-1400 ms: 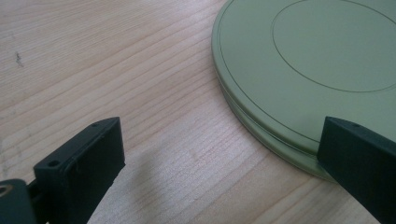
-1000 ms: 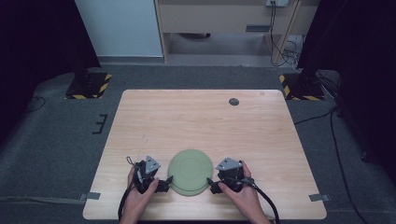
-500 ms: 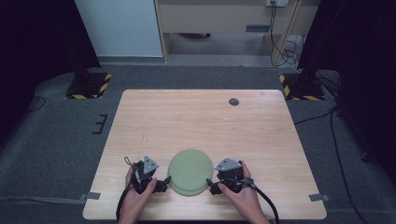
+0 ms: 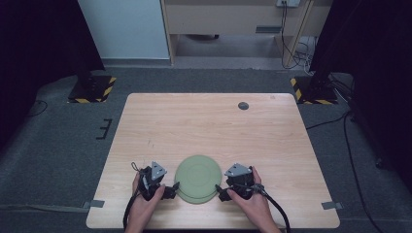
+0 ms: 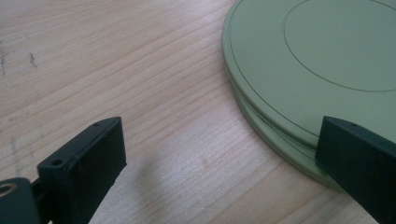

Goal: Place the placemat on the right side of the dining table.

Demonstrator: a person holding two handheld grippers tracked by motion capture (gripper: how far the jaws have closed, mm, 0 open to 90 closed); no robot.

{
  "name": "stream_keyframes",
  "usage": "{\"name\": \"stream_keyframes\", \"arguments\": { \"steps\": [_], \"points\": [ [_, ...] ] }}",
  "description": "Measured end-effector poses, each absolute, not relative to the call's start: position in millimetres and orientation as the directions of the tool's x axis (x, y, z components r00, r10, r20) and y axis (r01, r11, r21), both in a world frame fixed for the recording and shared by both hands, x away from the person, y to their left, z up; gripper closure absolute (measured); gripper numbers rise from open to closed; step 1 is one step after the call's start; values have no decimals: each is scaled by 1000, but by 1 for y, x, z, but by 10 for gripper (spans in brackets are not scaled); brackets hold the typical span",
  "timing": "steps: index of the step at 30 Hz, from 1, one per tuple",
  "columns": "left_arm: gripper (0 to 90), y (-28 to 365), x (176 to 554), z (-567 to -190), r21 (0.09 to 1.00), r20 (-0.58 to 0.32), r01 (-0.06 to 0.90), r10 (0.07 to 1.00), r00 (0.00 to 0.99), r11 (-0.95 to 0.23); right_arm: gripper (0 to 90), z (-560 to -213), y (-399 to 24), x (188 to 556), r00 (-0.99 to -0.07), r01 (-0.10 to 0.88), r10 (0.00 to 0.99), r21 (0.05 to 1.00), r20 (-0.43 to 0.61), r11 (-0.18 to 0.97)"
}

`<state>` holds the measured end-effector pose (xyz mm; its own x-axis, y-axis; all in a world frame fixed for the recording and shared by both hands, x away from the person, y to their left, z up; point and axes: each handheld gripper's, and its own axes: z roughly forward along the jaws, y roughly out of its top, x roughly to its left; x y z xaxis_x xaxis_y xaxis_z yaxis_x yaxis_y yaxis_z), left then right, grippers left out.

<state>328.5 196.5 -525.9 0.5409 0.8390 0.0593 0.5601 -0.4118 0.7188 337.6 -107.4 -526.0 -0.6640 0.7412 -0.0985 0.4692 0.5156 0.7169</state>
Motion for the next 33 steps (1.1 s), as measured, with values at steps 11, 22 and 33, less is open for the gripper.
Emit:
{"name": "stream_keyframes", "arguments": {
  "steps": [11, 22, 33],
  "points": [
    [3, 192, 335, -527, 727, 61, 562, 852, 520, -395, 19, -527, -110, 344, -642, 485, 761, 719, -93, 497],
    [12, 189, 336, -527, 730, 68, 558, 854, 515, -395, 36, -526, -109, 341, -650, 476, 754, 721, -98, 504],
    [28, 186, 337, -526, 732, 65, 557, 854, 517, -393, 57, -526, -112, 344, -629, 490, 771, 721, -96, 489]
  ]
}}
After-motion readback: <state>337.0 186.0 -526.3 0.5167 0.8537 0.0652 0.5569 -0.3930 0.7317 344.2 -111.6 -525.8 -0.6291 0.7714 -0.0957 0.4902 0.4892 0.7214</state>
